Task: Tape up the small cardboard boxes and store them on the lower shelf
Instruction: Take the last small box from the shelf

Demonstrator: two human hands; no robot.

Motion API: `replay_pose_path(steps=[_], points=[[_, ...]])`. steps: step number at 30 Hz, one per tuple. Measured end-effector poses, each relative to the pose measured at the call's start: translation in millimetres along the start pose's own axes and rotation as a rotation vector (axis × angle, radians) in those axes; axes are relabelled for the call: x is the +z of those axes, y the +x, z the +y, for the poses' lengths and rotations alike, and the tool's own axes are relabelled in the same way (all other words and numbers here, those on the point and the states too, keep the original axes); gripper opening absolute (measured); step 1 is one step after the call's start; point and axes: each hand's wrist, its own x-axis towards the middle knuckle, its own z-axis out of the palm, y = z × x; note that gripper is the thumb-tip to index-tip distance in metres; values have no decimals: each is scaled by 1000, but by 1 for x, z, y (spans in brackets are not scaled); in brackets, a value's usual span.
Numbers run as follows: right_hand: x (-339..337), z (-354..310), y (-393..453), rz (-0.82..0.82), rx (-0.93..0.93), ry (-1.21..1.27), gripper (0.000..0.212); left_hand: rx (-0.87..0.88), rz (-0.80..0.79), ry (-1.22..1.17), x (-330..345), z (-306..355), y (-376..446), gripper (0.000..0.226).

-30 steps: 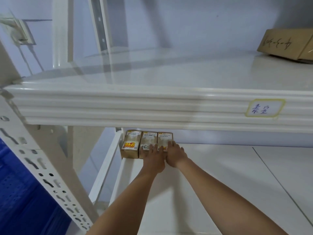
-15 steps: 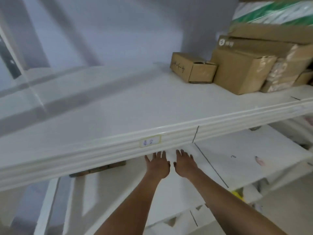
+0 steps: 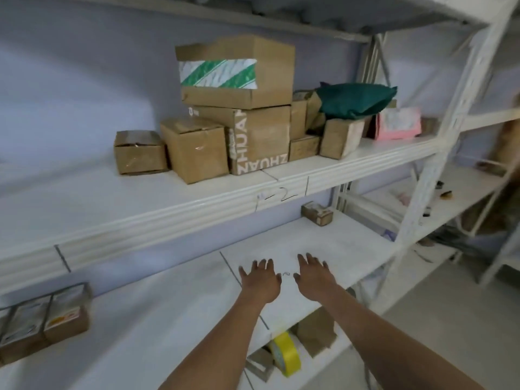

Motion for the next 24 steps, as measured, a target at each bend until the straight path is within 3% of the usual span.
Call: replay_pose_path(steps=[9, 24], points=[[-37, 125, 33, 15, 31, 22, 63, 13, -10, 63, -10, 115, 62, 62], [-45, 225, 208, 7, -43, -52, 65, -72, 3, -13, 16, 189, 260, 61]])
